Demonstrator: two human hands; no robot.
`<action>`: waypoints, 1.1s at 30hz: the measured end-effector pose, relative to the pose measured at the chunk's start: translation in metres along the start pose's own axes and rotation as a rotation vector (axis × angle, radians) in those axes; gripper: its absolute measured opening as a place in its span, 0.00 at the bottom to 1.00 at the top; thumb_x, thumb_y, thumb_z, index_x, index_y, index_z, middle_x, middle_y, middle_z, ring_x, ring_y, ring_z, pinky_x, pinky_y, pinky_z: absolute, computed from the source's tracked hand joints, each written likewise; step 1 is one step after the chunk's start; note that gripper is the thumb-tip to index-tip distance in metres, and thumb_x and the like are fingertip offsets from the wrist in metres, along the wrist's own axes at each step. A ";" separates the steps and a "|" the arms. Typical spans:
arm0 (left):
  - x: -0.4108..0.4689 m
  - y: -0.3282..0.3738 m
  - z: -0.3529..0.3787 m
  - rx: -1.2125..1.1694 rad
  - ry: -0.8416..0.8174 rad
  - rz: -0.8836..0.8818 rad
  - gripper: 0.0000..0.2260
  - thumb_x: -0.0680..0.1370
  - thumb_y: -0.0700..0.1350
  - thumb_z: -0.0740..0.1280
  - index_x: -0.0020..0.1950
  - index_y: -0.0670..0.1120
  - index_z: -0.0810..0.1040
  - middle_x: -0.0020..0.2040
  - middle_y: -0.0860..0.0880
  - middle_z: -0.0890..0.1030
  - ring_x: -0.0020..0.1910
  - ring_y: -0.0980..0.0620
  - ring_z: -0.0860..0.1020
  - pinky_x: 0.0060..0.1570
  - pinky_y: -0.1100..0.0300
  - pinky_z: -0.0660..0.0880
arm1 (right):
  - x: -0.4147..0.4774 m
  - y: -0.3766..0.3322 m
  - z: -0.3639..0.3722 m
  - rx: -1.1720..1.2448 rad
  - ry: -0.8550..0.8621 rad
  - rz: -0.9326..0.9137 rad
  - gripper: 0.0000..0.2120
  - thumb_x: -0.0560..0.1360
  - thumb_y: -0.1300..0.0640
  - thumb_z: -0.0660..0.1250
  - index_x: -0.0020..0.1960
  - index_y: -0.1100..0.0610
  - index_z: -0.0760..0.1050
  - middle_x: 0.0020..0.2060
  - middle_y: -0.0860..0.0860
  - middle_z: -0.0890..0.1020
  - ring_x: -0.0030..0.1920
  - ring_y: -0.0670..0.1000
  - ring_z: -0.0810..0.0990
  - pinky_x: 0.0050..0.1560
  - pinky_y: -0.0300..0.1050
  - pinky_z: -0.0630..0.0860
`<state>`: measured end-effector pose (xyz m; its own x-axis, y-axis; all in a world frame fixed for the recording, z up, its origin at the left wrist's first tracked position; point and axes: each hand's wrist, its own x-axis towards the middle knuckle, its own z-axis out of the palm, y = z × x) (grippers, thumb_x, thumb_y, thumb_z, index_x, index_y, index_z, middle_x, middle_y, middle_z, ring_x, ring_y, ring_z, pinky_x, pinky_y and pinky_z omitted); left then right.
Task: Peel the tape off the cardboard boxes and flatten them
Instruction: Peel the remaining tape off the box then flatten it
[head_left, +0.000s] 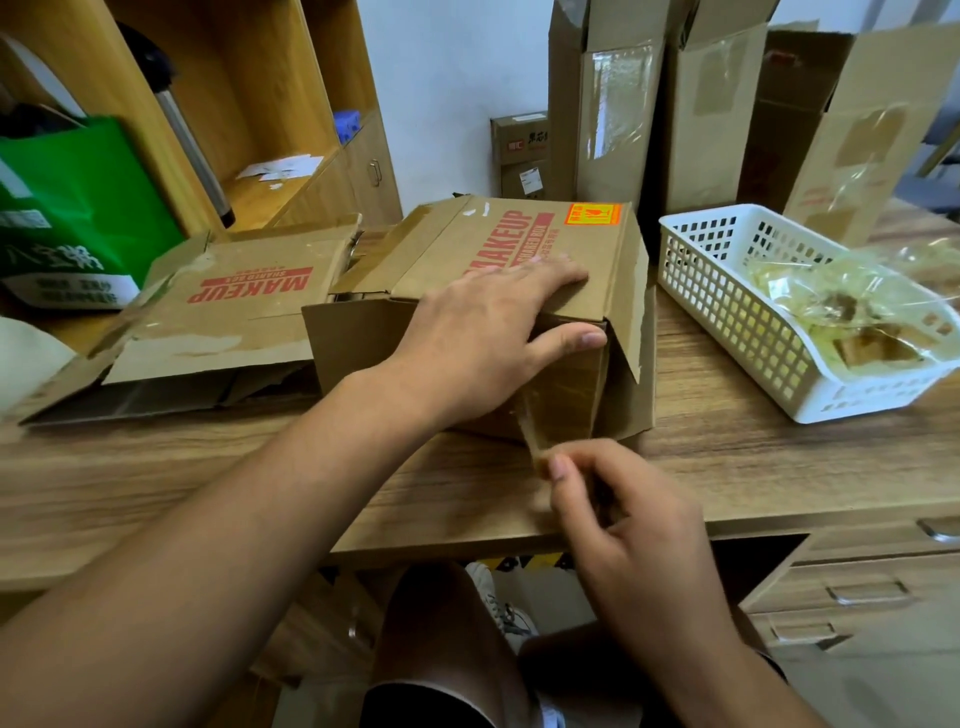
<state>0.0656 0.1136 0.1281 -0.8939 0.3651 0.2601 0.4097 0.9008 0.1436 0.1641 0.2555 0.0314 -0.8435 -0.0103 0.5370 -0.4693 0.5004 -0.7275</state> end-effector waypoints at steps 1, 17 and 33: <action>0.000 -0.001 0.000 -0.011 -0.002 -0.011 0.26 0.77 0.71 0.55 0.73 0.62 0.65 0.74 0.57 0.72 0.72 0.51 0.70 0.63 0.49 0.69 | 0.002 0.002 -0.003 0.013 0.018 0.037 0.05 0.80 0.50 0.65 0.47 0.44 0.79 0.36 0.41 0.80 0.35 0.45 0.80 0.32 0.35 0.72; 0.011 -0.039 -0.015 -0.341 -0.150 0.119 0.21 0.80 0.53 0.68 0.73 0.60 0.73 0.75 0.63 0.69 0.75 0.63 0.64 0.77 0.52 0.61 | 0.016 0.006 0.003 -0.135 -0.071 0.012 0.15 0.80 0.51 0.66 0.66 0.45 0.79 0.40 0.41 0.72 0.40 0.43 0.76 0.35 0.38 0.74; 0.011 -0.038 -0.018 -0.375 -0.133 0.098 0.25 0.72 0.64 0.70 0.68 0.64 0.76 0.70 0.67 0.72 0.72 0.67 0.66 0.76 0.56 0.63 | 0.004 -0.013 0.015 -0.145 -0.080 -0.129 0.14 0.81 0.52 0.61 0.61 0.53 0.80 0.40 0.44 0.69 0.35 0.46 0.72 0.27 0.48 0.75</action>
<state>0.0438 0.0786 0.1430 -0.8530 0.4942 0.1678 0.5100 0.7211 0.4689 0.1627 0.2365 0.0366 -0.7997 -0.1483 0.5817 -0.5371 0.6097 -0.5830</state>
